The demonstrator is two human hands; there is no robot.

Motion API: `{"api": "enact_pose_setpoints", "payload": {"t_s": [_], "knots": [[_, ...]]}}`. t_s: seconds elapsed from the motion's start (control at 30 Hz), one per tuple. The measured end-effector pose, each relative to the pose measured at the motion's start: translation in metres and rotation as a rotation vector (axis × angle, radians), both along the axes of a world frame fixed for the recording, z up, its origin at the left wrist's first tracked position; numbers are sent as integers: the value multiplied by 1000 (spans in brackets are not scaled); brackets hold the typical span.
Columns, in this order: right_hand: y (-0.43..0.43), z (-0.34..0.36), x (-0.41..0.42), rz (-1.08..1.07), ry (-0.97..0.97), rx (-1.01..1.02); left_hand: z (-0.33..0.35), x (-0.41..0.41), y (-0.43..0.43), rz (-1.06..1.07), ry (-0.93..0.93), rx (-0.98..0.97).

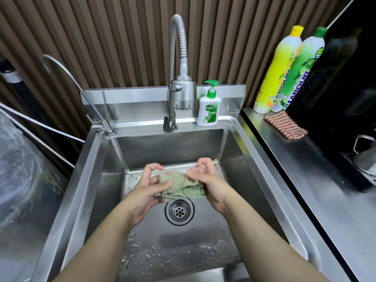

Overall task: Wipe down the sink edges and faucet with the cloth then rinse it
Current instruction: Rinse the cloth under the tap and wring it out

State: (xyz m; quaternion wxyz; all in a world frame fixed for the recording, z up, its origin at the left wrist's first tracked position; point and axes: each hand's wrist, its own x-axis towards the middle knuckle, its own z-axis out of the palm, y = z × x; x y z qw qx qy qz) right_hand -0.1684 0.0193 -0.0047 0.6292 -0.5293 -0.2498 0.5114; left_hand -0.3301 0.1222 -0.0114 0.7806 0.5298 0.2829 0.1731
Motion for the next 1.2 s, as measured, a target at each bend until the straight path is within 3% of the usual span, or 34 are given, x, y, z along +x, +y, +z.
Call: {"api": "enact_pose_setpoints", "payload": {"t_s": [0.1,0.23,0.33,0.5,0.77,1.0,1.2], "knots": [[8,0,2,-19,-58,-15,-4,-1,7,129,56,-83],[14,2,2,-89,-15,0,-1,-1,13,6,128,-165],[19,3,1,-95,-12,-27,-4,4,11,44,100,-174],[35,9,15,-42,-317,-212,-18,3,10,113,91,-225],[126,5,1,-80,-774,-259,-51,2,34,205,119,-323],[190,7,-35,-234,-815,-356,-76,-2,38,168,118,-316],[209,6,-49,-178,-879,-414,-84,-3,41,134,149,-296]]}}
